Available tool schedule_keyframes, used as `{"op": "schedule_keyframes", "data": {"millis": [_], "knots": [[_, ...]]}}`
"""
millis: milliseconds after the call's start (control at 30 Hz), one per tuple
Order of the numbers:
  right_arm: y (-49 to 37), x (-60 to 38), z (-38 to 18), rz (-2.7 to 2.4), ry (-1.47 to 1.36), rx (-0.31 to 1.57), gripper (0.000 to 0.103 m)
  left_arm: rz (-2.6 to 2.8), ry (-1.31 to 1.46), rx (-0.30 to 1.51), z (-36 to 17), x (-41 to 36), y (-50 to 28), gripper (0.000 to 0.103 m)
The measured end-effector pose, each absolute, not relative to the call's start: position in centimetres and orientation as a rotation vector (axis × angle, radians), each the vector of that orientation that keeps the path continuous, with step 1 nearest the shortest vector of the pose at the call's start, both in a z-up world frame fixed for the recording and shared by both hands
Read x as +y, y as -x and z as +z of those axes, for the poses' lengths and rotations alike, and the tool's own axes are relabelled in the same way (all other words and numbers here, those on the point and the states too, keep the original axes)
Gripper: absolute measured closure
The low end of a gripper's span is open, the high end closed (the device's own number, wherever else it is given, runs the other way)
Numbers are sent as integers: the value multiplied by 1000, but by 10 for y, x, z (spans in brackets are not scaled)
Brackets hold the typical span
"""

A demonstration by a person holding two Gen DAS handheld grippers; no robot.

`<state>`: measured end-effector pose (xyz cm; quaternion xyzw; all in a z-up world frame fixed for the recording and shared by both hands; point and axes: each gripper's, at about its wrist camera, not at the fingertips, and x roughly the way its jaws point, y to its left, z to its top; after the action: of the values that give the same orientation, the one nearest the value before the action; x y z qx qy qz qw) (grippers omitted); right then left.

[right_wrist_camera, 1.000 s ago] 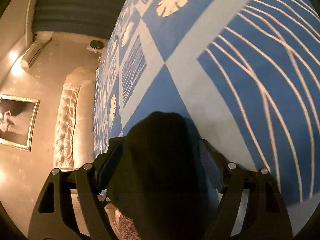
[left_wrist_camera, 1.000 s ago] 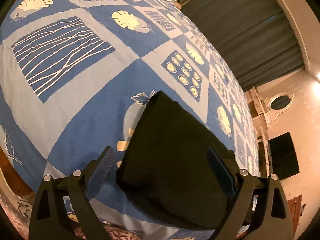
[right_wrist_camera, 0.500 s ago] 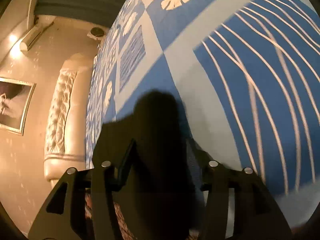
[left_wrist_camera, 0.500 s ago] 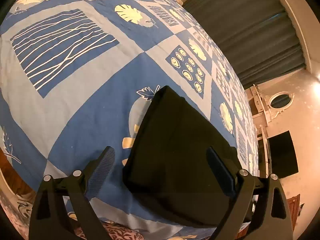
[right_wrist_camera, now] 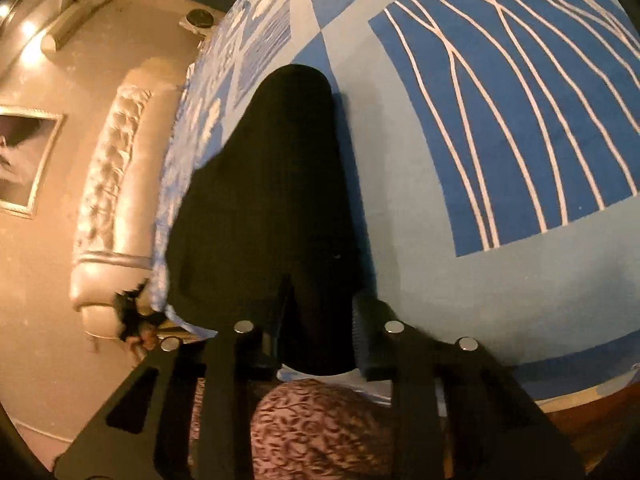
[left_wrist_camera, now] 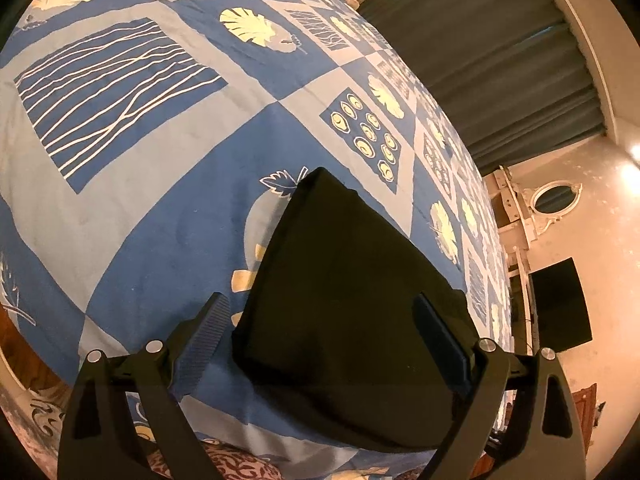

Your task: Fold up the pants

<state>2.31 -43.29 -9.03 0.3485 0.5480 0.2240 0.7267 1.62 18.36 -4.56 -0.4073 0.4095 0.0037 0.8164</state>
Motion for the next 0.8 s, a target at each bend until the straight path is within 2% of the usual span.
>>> {"op": "schedule_keyframes", "data": {"millis": [133, 167, 200, 267, 400, 500, 800], "knots": [[-22, -426, -83, 477, -759, 1219, 72, -47, 925, 878, -47, 190, -18, 12], [-23, -424, -76, 457, -745, 1211, 66, -70, 953, 878, -48, 193, -19, 12], [-20, -422, -64, 414, -693, 1184, 53, -95, 984, 881, -50, 195, -19, 12], [-16, -418, -42, 357, -615, 1136, 36, -159, 1065, 897, -59, 200, -21, 12], [-4, -389, 1, 267, -464, 1037, 24, -210, 1103, 913, -70, 205, -22, 12], [3, -358, 13, 257, -400, 992, 23, -239, 1134, 896, -74, 207, -18, 12], [9, -306, 5, 205, -369, 951, 23, -271, 1158, 895, -78, 212, -4, 12]]}}
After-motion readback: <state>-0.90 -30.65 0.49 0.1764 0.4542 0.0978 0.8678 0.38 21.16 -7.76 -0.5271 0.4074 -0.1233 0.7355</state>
